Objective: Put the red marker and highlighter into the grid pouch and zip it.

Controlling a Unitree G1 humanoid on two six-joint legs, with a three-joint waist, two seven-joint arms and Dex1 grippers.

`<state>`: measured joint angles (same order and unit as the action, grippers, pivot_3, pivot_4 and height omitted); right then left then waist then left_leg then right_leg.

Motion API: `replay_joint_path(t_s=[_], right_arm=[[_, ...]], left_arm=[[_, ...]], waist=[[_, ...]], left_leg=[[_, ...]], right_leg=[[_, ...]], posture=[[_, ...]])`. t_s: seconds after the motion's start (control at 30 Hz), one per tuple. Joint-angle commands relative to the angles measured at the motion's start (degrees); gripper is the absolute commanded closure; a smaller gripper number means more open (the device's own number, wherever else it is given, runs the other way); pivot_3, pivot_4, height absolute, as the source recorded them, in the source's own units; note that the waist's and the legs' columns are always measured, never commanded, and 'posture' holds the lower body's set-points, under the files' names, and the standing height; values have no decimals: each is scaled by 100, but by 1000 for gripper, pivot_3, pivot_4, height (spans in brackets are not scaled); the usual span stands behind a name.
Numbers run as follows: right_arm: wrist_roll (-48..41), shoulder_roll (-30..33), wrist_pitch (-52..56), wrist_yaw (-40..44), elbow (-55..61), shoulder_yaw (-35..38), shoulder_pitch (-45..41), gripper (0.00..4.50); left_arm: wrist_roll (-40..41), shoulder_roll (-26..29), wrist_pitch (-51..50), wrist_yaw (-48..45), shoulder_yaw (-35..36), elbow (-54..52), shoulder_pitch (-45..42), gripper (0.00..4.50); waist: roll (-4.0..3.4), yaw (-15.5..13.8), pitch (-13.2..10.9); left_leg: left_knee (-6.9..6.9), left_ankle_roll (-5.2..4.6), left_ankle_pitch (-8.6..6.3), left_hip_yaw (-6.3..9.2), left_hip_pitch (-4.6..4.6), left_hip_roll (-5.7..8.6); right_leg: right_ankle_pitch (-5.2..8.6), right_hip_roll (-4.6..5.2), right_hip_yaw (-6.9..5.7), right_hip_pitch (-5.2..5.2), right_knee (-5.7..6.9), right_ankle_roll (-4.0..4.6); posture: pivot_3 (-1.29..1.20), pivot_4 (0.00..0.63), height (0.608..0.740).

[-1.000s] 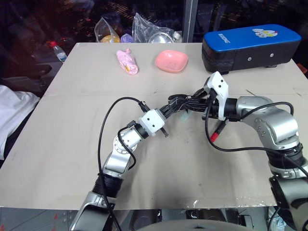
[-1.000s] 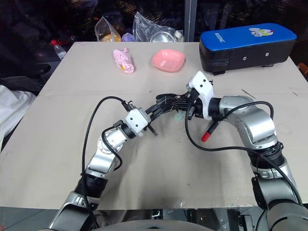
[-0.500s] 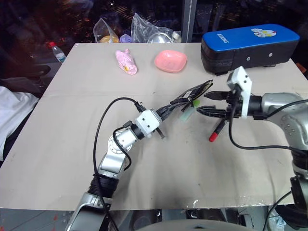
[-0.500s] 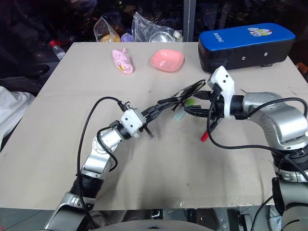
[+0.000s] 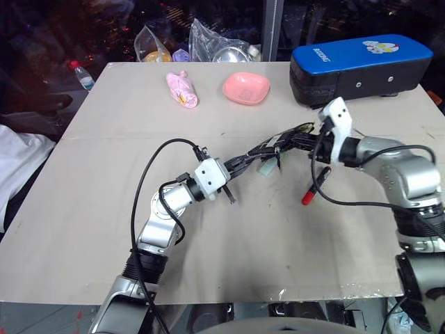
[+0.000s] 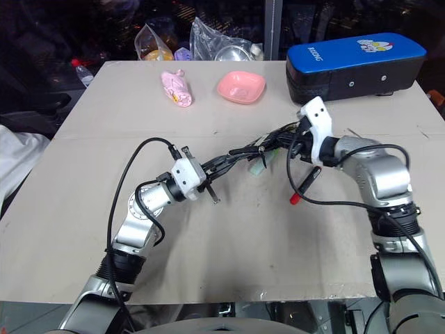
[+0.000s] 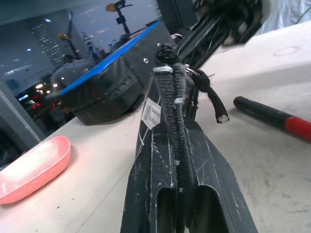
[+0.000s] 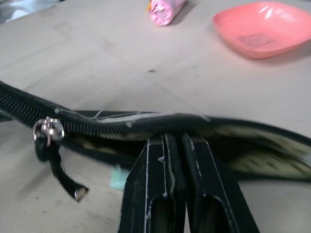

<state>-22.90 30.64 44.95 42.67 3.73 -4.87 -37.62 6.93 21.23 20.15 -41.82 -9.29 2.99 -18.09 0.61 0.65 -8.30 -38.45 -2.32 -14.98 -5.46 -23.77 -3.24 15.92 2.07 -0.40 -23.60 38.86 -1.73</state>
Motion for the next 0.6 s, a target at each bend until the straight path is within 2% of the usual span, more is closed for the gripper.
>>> replay_joint_path(t_s=[0.03, 0.2, 0.23, 0.3, 0.33, 0.5, 0.57, 0.6], right_arm=[[626, 129, -845, 211, -15, -535, -147, 4459], [1793, 144, -3223, 528, -355, -1285, -283, 4459], [1976, 149, -3599, 617, -422, -1406, -346, 3911], [2308, 180, -4229, 687, -546, -1566, -447, 3261], [2422, 177, -4507, 697, -617, -1596, -486, 2765], [2829, 199, -5228, 763, -842, -1621, -610, 577], [2928, 239, -5349, 816, -877, -1611, -592, 44], [2961, 255, -5380, 835, -881, -1596, -569, 44]], left_arm=[[84, 11, 72, -14, 89, -123, -43, 4500], [-4, -20, 83, 50, 82, -102, -51, 4500], [-30, -28, 86, 76, 82, -93, -54, 4500], [-72, -41, 84, 122, 83, -78, -53, 4500], [-85, -44, 81, 145, 81, -72, -48, 4500], [-136, -52, 77, 210, 79, -45, -21, 4500], [-153, -62, 73, 228, 86, -22, -22, 4500], [-160, -65, 74, 236, 87, -9, -25, 4500]], waist=[[0, -1, 0], [0, 1, 0], [0, 1, 0], [0, 1, 0], [0, 1, 0], [0, -6, 0], [0, -5, 0], [0, -5, 0]], left_leg=[[0, 0, 0, -1, 0, 0], [-1, -5, -3, -1, 0, 1], [-1, -4, -2, -1, 1, 1], [-1, 2, 2, -1, 1, 1], [-1, 3, 2, -1, 1, 1], [-3, 6, 3, -3, 1, 0], [-4, 7, 4, -5, 1, -1], [-4, 7, 4, -5, 1, -1]], right_leg=[[0, 0, 0, 0, 0, 0], [0, -1, 0, 0, -1, 0], [0, -1, 1, 0, 0, 0], [0, -2, 1, -1, 0, 0], [0, -2, 1, -1, 0, 0], [0, -1, 1, 0, 0, 0], [0, 0, 2, 0, 1, 0], [0, 0, 2, 0, 1, 0]], posture=[[0, 150, 737], [0, 150, 737], [0, 150, 737], [0, 150, 737], [0, 150, 737], [0, 150, 737], [0, 150, 737], [0, 150, 737]])
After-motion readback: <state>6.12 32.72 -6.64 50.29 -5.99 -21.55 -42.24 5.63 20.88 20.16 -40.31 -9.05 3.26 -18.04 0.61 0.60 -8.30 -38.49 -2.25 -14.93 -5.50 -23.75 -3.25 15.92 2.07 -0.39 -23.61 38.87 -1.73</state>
